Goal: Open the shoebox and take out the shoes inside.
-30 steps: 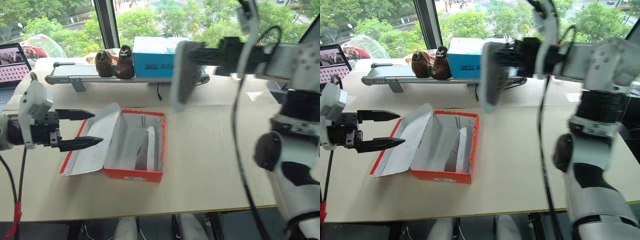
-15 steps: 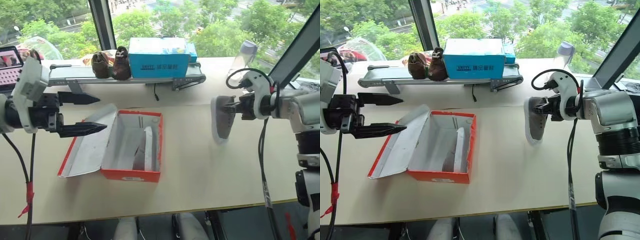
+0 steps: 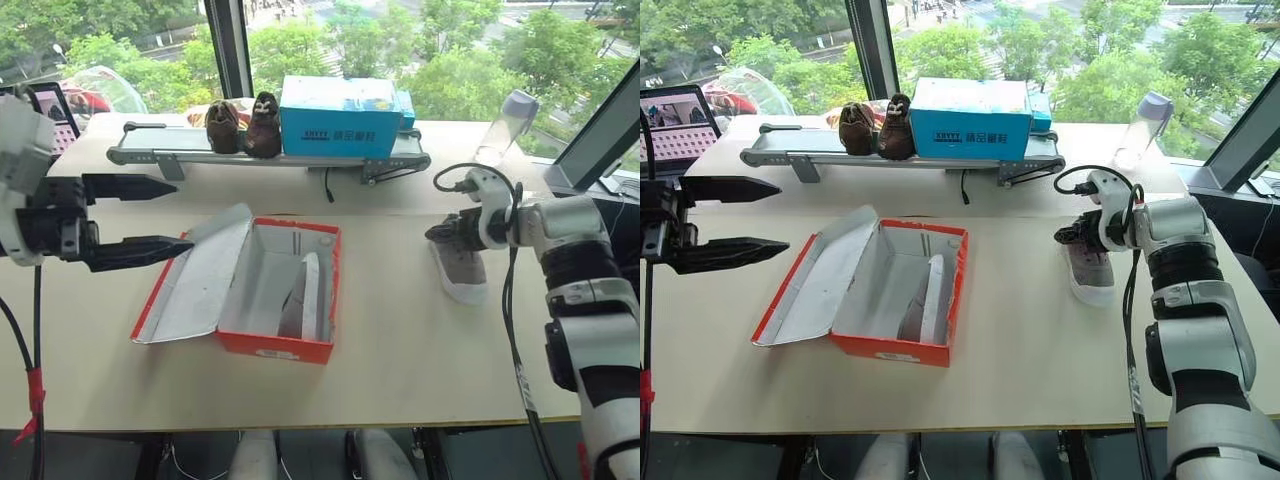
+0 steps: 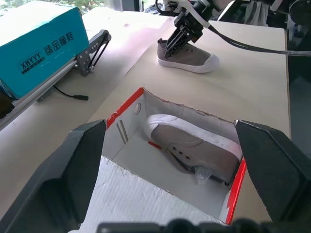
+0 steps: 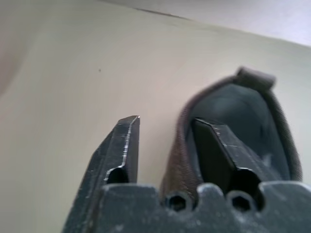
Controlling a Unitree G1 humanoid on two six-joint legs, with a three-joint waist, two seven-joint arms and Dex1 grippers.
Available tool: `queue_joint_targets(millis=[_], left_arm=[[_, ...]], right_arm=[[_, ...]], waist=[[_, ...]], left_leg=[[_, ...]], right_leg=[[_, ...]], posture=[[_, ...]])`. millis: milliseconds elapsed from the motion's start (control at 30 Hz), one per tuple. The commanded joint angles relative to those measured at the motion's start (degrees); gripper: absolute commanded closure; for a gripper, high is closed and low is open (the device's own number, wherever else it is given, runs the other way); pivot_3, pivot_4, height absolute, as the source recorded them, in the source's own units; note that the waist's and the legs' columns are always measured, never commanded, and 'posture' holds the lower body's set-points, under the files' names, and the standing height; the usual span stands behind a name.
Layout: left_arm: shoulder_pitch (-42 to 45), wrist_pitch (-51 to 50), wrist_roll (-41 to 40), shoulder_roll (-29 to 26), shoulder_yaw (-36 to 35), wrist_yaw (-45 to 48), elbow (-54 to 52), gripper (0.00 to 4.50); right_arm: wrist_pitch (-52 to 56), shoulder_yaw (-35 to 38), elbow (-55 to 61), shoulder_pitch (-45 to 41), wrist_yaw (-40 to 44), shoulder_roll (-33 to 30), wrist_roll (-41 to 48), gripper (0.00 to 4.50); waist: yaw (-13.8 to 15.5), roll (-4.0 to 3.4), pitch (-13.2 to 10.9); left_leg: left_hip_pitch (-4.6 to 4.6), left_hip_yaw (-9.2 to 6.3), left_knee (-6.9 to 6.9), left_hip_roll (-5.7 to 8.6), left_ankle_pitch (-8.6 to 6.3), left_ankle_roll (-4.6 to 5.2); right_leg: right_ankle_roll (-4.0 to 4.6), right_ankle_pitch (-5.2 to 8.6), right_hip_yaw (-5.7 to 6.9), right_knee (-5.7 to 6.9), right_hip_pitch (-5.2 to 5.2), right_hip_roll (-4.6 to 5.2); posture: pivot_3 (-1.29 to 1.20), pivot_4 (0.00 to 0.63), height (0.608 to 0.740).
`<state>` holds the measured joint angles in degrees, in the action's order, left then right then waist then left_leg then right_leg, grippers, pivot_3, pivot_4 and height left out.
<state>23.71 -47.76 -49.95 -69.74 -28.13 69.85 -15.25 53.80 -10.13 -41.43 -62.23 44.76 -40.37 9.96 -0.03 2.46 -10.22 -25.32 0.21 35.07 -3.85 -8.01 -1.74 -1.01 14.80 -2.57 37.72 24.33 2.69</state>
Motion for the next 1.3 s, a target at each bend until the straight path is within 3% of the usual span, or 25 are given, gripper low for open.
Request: queue_joint_targets(millis=[33, 100, 267, 433, 600, 800, 1000, 1300], left_arm=[[0.63, -0.16, -1.27, -0.9, -2.37, -0.62, -0.89, 0.0], [0.65, -0.18, -1.46, -1.08, -2.53, -0.6, -0.76, 0.0], [1.26, 0.56, -1.4, -1.27, -1.86, -0.4, 0.36, 0.0], [3.49, 1.85, -0.68, -0.77, 1.12, -0.42, 1.65, 0.0], [4.58, 2.57, -0.31, -0.29, 2.88, -0.74, 2.15, 0.0], [0.68, 2.49, 0.28, 0.3, 0.46, -1.21, 0.09, 0.0], [-4.32, 1.82, 0.04, 1.22, -3.14, -2.63, -3.29, 0.0], [-6.23, 1.85, -0.43, 1.52, -4.75, -3.67, -4.61, 0.0]], right_arm=[[0.32, -1.25, 5.05, -1.89, 2.37, -4.95, -3.26, 0.56], [2.55, -0.91, 9.23, -3.92, 4.1, -7.02, -3.02, 0.04], [12.16, -1.39, 27.0, -6.1, 10.17, -6.37, 3.45, 0.04], [15.23, -4.6, 41.35, -6.39, 15.99, 0.39, 11.53, 0.04], [17.21, -7.74, 38.28, -7.91, 15.46, 9.13, 13.72, 0.04], [25.8, -4.21, 21.46, -13.47, 9.45, 20.16, 14.39, 0.04], [31.66, -3.51, 16.1, -14.46, 7.53, 22.48, 15.65, 0.04], [29.88, -3.35, 9.31, -13.65, 4.04, 26.88, 13.89, 0.04]], waist=[[-0.01, -0.07, -0.04], [-0.32, -0.13, -0.08], [-2.26, -0.37, -0.23], [-3.11, -0.38, -0.23], [-2.36, -0.37, -0.23], [-2.24, -0.36, -0.22], [-2.11, -0.35, -0.22], [-2.52, -0.33, -0.2]], left_leg=[[0.0, 0.0, 0.01, 0.01, 0.0, 0.0], [-0.01, 0.01, 0.0, 0.0, 0.0, 0.0], [0.01, 0.05, -0.09, -0.04, 0.0, 0.0], [0.13, 0.03, -0.1, -0.11, 0.0, 0.01], [0.09, 0.03, 0.02, -0.1, 0.0, 0.0], [0.04, 0.03, 0.01, -0.1, 0.0, 0.0], [-0.04, 0.01, 0.0, -0.1, 0.0, 0.0], [0.01, 0.01, -0.02, -0.1, 0.0, 0.0]], right_leg=[[-0.1, 0.06, -0.01, 0.0, 0.0, 0.01], [-0.17, 0.1, -0.04, 0.0, 0.03, 0.0], [-0.16, 0.11, -0.21, 0.18, 0.19, -0.09], [-0.13, 0.17, -0.22, 0.37, 0.18, -0.2], [-0.13, 0.15, -0.22, 0.34, 0.15, -0.17], [0.25, -0.08, -0.19, 0.37, 0.19, -0.17], [0.26, -0.08, -0.15, 0.34, 0.23, -0.16], [0.26, -0.08, -0.16, 0.36, 0.23, -0.17]], posture=[[0.0, 0.15, 0.74], [0.0, 0.15, 0.74], [0.0, 0.15, 0.74], [0.0, 0.15, 0.74], [0.0, 0.15, 0.74], [0.0, 0.15, 0.74], [0.0, 0.15, 0.74], [0.0, 0.15, 0.74]])
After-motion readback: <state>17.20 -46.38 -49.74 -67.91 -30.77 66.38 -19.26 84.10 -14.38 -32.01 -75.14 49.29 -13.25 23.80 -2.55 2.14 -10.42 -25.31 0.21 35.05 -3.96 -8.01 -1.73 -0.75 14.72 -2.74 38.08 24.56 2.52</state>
